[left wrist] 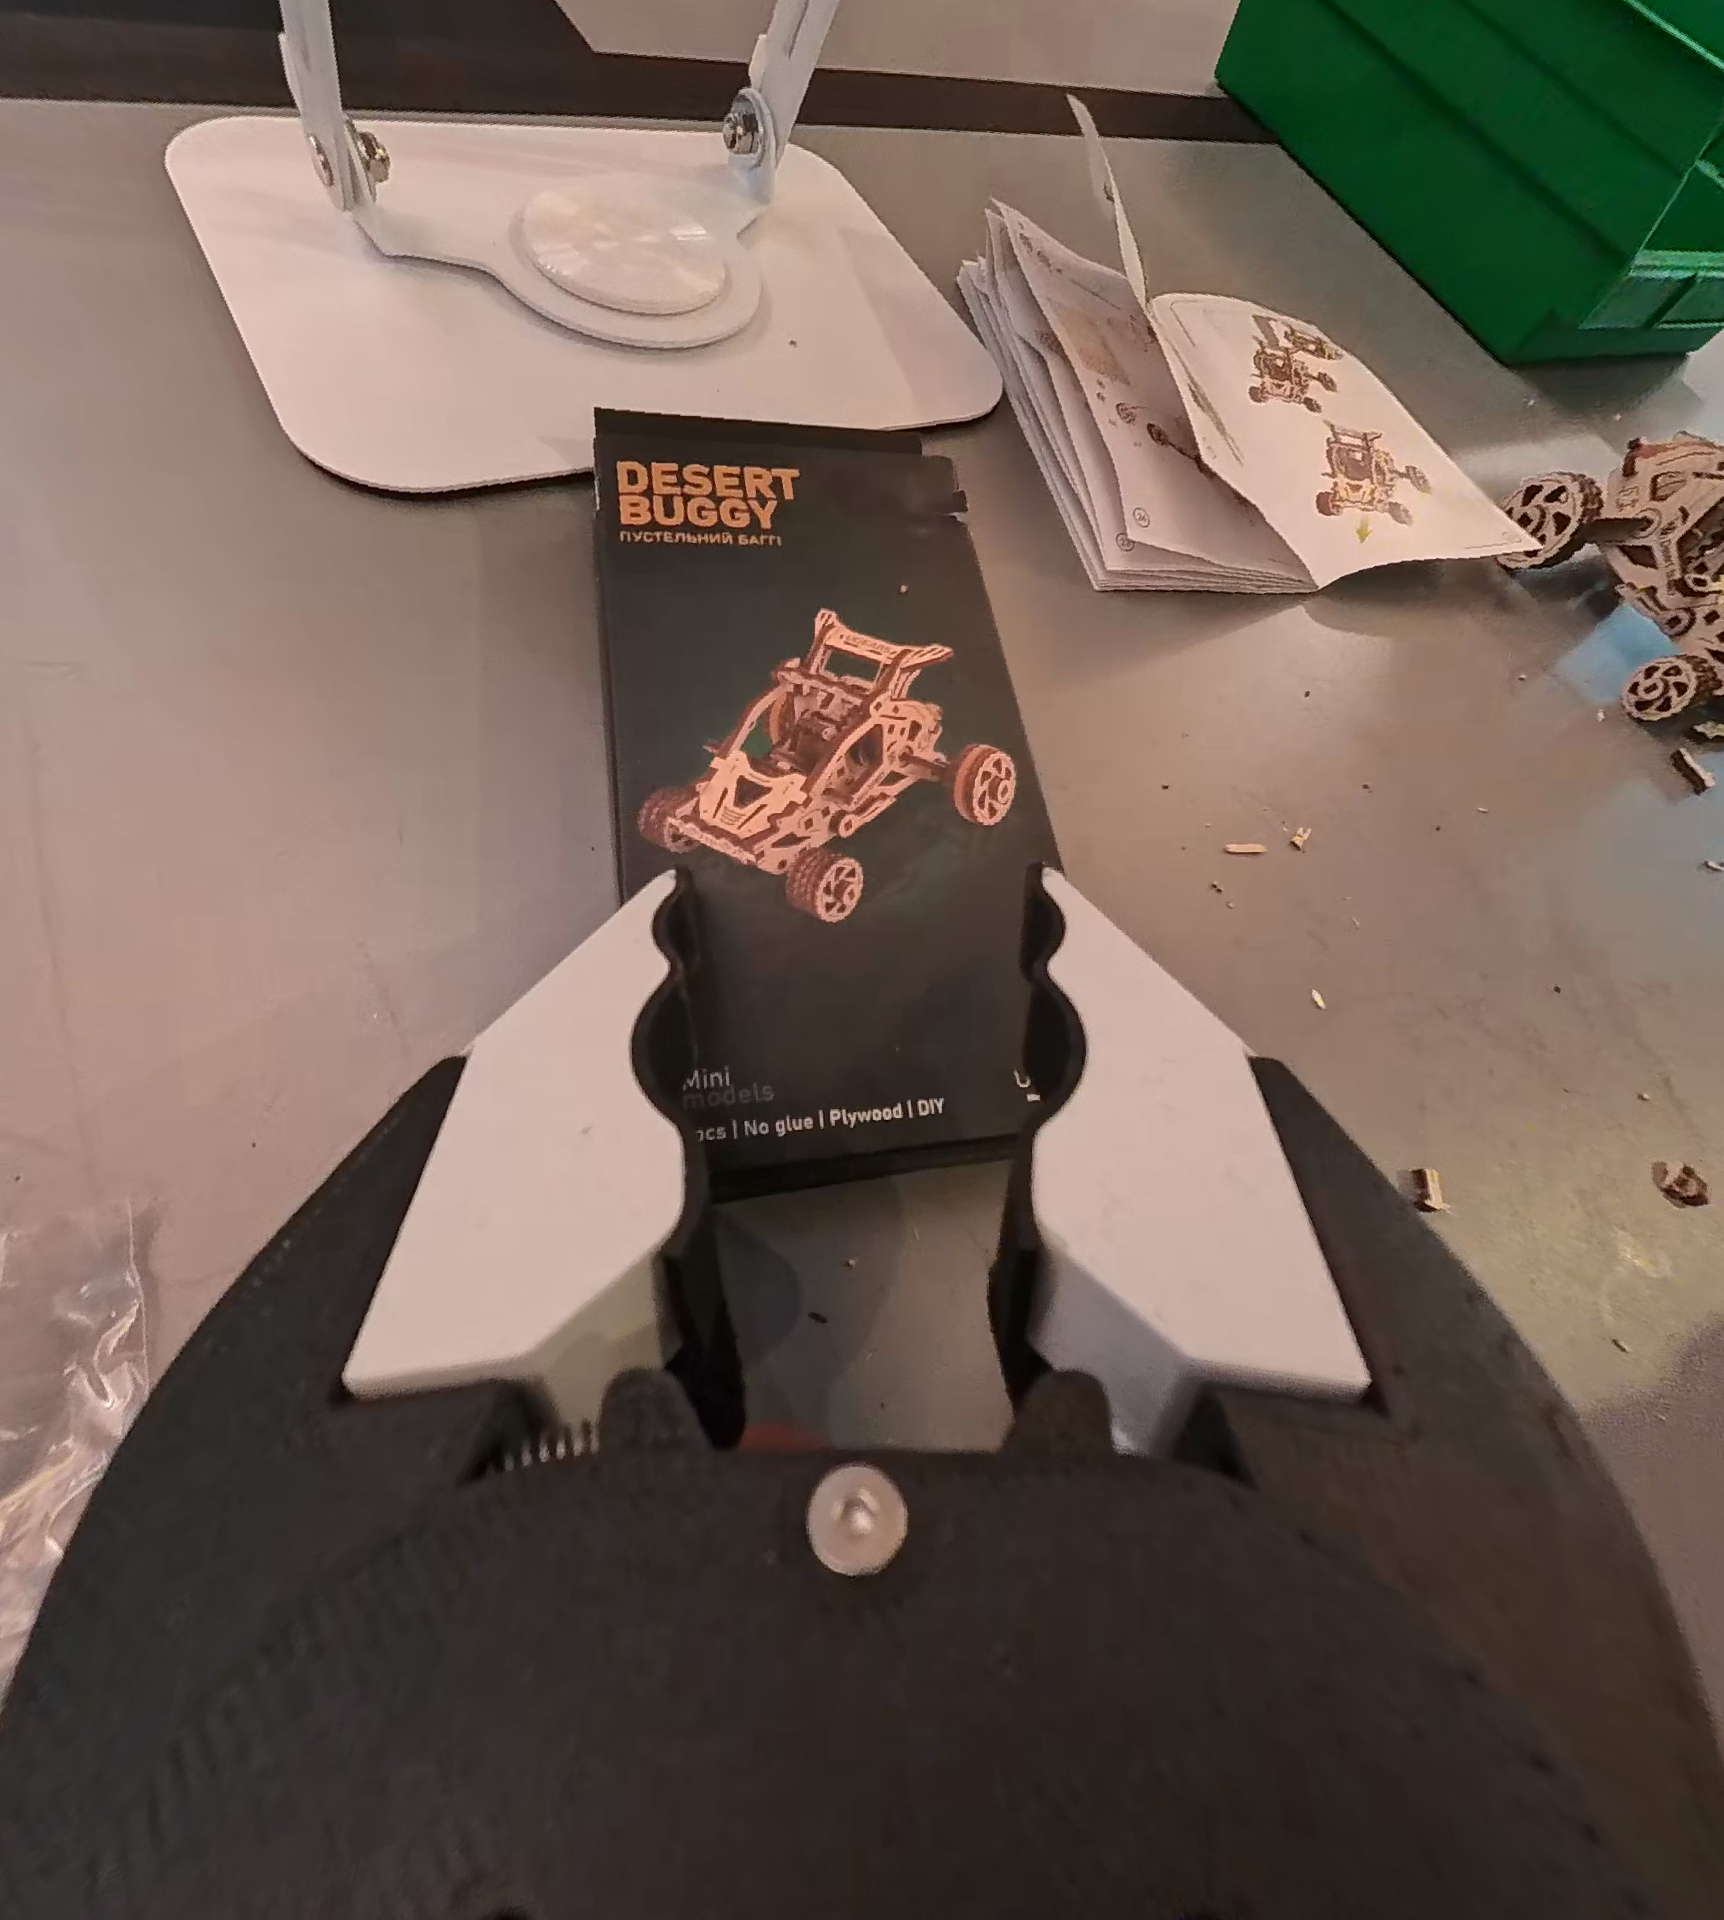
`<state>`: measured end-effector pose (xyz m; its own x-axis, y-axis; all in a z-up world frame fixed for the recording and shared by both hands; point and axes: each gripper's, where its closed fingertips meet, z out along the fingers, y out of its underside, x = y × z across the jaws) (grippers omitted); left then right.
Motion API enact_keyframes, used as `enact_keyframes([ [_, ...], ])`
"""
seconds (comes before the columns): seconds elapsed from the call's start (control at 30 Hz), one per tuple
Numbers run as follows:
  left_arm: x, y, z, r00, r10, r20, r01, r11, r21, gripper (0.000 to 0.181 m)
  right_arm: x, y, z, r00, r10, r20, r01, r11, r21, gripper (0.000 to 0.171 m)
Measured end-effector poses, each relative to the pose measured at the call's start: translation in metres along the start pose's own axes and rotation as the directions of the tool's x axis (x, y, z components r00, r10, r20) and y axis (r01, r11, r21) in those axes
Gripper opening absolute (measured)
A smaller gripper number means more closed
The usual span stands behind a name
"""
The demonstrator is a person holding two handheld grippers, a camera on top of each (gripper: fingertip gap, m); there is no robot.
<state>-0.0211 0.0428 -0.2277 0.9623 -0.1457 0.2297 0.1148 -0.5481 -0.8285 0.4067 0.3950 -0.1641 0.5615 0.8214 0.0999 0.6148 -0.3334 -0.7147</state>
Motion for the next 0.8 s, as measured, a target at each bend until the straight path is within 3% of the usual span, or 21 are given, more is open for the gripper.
enact_keyframes([
  [0.07, 0.0, 0.0, 0.0, 1.0, 0.006, 0.005, -0.006, 1.0, -0.002, 0.061, 0.001, 0.001, 0.003, 0.999, 0.034, 0.014, -0.034, 0.999, 0.006, 0.04],
  [0.2, 0.0, 0.001, 0.001, 1.0, 0.012, 0.011, -0.012, 1.0, -0.005, 0.061, -0.025, -0.003, -0.021, 0.998, -0.055, -0.001, 0.055, 0.994, 0.095, 0.017],
  [0.23, 0.0, 0.0, 0.001, 1.0, 0.01, 0.01, -0.01, 1.0, -0.004, 0.061, -0.036, -0.002, -0.027, 0.996, -0.084, 0.008, 0.083, 0.991, 0.103, 0.0],
  [0.3, 0.0, 0.0, 0.0, 1.0, 0.004, 0.004, -0.004, 1.0, -0.002, 0.061, -0.055, 0.002, -0.04, 0.992, -0.129, 0.008, 0.127, 0.986, 0.108, 0.0],
  [0.37, 0.0, 0.0, 0.0, 1.0, 0.002, 0.003, -0.002, 1.0, -0.001, 0.061, -0.106, -0.001, -0.061, 0.973, -0.19, 0.13, 0.168, 0.972, 0.164, 0.0],
  [0.47, 0.0, 0.0, 0.001, 1.0, 0.009, 0.011, -0.009, 1.0, -0.004, 0.061, -0.218, 0.014, -0.084, 0.864, -0.371, 0.342, 0.315, 0.926, 0.207, 0.007],
  [0.6, 0.0, 0.0, 0.001, 1.0, 0.013, 0.012, -0.013, 1.0, -0.004, 0.061, -0.312, 0.055, -0.07, 0.787, -0.405, 0.466, 0.383, 0.912, 0.144, 0.015],
  [0.8, 0.001, 0.001, 0.0, 1.0, 0.022, 0.009, -0.022, 1.0, -0.004, 0.063, -0.331, 0.098, -0.024, 0.855, -0.362, 0.371, 0.386, 0.923, 0.011, 0.018],
])
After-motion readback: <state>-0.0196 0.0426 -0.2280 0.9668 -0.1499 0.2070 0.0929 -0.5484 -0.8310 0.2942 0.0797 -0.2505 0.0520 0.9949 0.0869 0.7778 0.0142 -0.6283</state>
